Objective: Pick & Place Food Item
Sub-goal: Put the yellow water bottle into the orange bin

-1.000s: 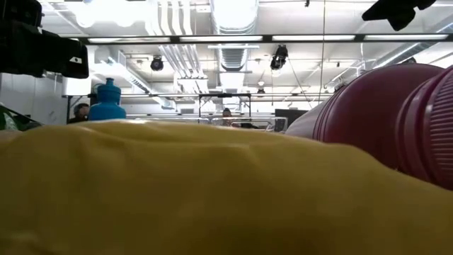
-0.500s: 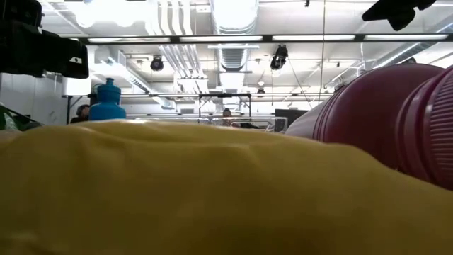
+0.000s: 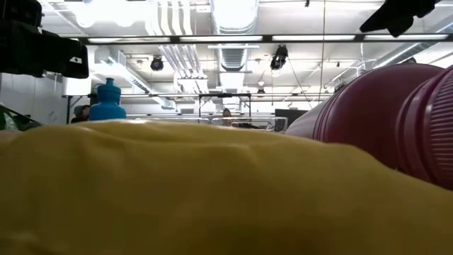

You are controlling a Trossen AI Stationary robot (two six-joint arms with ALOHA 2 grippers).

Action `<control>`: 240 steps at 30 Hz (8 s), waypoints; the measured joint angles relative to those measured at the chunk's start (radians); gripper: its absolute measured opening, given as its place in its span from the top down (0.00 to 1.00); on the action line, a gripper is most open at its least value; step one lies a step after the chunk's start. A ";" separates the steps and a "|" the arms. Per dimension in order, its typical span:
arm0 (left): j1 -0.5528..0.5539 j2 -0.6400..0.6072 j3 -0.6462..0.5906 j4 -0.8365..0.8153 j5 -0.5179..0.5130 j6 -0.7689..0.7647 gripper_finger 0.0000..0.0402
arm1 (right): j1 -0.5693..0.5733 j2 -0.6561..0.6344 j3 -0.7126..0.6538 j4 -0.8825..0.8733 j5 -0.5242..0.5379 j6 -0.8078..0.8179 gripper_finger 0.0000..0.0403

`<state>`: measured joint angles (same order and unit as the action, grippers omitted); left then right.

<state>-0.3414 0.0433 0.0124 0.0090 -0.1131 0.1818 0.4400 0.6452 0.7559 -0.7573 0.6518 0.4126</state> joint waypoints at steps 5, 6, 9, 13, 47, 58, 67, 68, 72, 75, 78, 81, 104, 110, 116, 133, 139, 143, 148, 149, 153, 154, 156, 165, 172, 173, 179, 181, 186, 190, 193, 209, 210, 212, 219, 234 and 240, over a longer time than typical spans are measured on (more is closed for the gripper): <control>0.000 0.000 0.000 0.000 0.000 0.000 1.00 | 0.000 0.028 -0.001 -0.028 -0.084 0.029 0.98; 0.000 0.000 0.000 0.000 0.000 0.000 1.00 | 0.000 0.031 -0.001 -0.036 -0.105 0.018 0.98; 0.000 0.000 0.000 0.000 0.000 0.000 1.00 | -0.006 0.033 0.000 -0.051 -0.126 0.047 0.98; 0.000 0.000 0.000 0.000 0.000 0.000 1.00 | -0.039 0.027 0.021 -0.234 -0.130 0.204 0.98; 0.000 0.000 0.000 0.000 0.000 0.000 1.00 | -0.253 0.242 0.193 -0.701 -0.227 0.261 0.98; 0.000 0.000 0.000 0.000 0.000 0.000 1.00 | -0.579 0.281 0.202 -0.628 -0.209 0.351 0.88; 0.000 0.000 0.000 0.000 0.000 0.000 1.00 | -0.773 0.308 0.189 -0.513 -0.339 0.163 0.57; 0.000 0.000 0.000 0.000 0.000 0.000 1.00 | -0.791 0.319 0.189 -0.515 -0.339 0.163 0.55; 0.000 0.000 0.000 0.000 0.000 0.000 1.00 | -0.840 0.365 0.185 -0.515 -0.343 0.175 0.50; 0.000 0.000 0.000 0.000 0.000 0.000 1.00 | -0.848 0.385 0.174 -0.516 -0.346 0.133 0.49; 0.000 0.000 0.000 0.000 0.000 0.000 1.00 | -0.848 0.393 0.173 -0.516 -0.396 -0.027 0.49; 0.000 0.000 0.000 0.000 0.000 0.000 1.00 | -0.847 0.391 0.172 -0.515 -0.523 -0.143 0.49; 0.000 0.000 0.000 0.000 0.000 0.000 1.00 | -0.846 0.470 0.028 -0.382 -0.500 -0.567 0.50; 0.000 0.000 0.000 0.000 0.000 0.000 1.00 | -0.847 0.469 0.006 -0.360 -0.503 -0.571 0.50; 0.000 0.000 0.000 0.000 0.000 0.000 1.00 | -0.846 0.469 -0.002 -0.353 -0.515 -0.580 0.50; 0.000 0.000 0.000 0.000 0.000 0.000 1.00 | -0.843 0.469 0.028 -0.364 -0.548 -0.613 0.50; 0.000 0.000 0.000 0.000 0.000 0.000 1.00 | -0.844 0.470 0.006 -0.368 -0.541 -0.576 0.50; 0.000 0.000 0.000 0.000 0.000 0.000 1.00 | -0.844 0.472 0.002 -0.365 -0.538 -0.575 0.50; 0.000 0.000 0.000 0.000 0.000 0.000 1.00 | -0.844 0.476 0.002 -0.350 -0.517 -0.570 0.50; 0.000 0.000 0.000 0.000 0.000 0.000 1.00 | -0.844 0.478 0.001 -0.339 -0.517 -0.569 0.50; 0.000 0.000 0.000 0.000 0.000 0.000 1.00 | -0.844 0.490 0.000 -0.309 -0.518 -0.570 0.50; 0.000 0.000 0.000 0.000 0.000 0.000 1.00 | -0.846 0.497 -0.001 -0.310 -0.514 -0.569 0.50; 0.000 0.000 0.000 0.000 0.000 0.000 1.00 | -0.846 0.511 0.003 -0.309 -0.474 -0.529 0.50; 0.000 0.000 0.000 0.000 0.000 0.000 1.00 | -0.847 0.506 0.010 -0.336 -0.437 -0.065 0.50; 0.000 0.000 0.000 0.000 0.000 0.000 1.00 | -0.847 0.463 -0.041 -0.327 -0.363 0.467 0.50; 0.000 0.000 0.000 0.000 0.000 0.000 1.00 | -0.846 0.455 -0.051 -0.317 -0.362 0.498 0.50; 0.000 0.000 0.000 0.000 0.000 0.000 1.00 | -0.846 0.407 -0.133 -0.306 -0.361 0.807 0.50; 0.000 0.000 0.000 0.000 0.000 0.000 1.00 | -0.846 0.394 -0.160 -0.285 -0.361 0.883 0.50; 0.000 0.000 0.000 0.000 0.000 0.000 1.00 | -0.847 0.369 -0.187 -0.202 -0.361 0.914 0.50; 0.000 0.000 0.000 0.000 0.000 0.000 1.00 | -0.846 0.373 -0.214 -0.193 -0.359 0.986 0.50; 0.000 0.000 0.000 0.000 0.000 0.000 1.00 | -0.846 0.385 -0.239 -0.168 -0.360 1.027 0.50; 0.000 0.000 0.000 0.000 0.000 0.000 1.00 | -0.847 0.393 -0.317 -0.081 -0.308 1.113 0.50; 0.000 0.000 0.000 0.000 0.000 0.000 1.00 | -0.847 0.393 -0.324 -0.072 -0.308 1.114 0.50; 0.000 0.000 0.000 0.000 0.000 0.000 1.00 | -0.847 0.393 -0.339 -0.050 -0.299 1.118 0.50; 0.000 0.000 0.000 0.000 0.000 0.000 1.00 | -0.847 0.393 -0.404 0.014 -0.278 1.159 0.50; 0.000 0.000 0.000 0.000 0.000 0.000 1.00 | -0.848 0.401 -0.410 0.111 -0.200 1.131 0.50; 0.000 0.000 0.000 0.000 0.000 0.000 1.00 | -0.845 0.452 -0.426 0.150 -0.181 1.130 0.50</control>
<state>-0.3416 0.0437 0.0120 0.0090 -0.1127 0.1818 -0.4053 1.0973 0.3304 -0.6072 0.4709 1.5425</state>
